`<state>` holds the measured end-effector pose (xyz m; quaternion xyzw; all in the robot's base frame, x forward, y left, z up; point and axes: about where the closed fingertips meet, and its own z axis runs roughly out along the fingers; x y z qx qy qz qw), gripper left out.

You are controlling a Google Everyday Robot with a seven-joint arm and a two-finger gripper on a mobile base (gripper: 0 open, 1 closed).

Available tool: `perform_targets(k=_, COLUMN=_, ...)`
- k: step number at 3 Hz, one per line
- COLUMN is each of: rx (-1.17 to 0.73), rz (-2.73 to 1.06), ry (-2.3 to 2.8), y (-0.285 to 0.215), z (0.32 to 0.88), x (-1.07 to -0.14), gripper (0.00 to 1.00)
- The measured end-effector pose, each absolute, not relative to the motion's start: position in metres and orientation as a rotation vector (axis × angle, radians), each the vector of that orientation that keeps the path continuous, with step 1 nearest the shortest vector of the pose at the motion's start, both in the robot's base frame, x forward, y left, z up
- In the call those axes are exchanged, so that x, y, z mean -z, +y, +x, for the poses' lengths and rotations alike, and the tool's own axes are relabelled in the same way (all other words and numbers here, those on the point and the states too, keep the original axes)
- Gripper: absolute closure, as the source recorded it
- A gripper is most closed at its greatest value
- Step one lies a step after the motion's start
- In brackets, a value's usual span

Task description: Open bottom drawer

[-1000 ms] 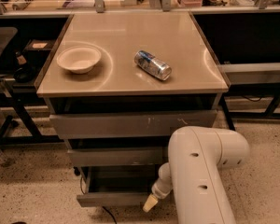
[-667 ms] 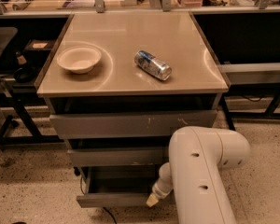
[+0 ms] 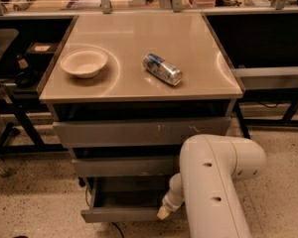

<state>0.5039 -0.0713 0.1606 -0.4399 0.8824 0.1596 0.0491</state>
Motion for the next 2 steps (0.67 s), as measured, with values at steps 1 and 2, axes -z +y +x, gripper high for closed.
perform_targets(k=1, rx=-0.486, rz=-1.34, ry=2.689, y=-0.0713, z=0.5039, x=-0.1606, gripper=1.0)
perform_targets(k=2, rx=-0.486, rz=-1.34, ry=2.689, y=-0.0713, z=0.5038, x=-0.1605, gripper=1.0)
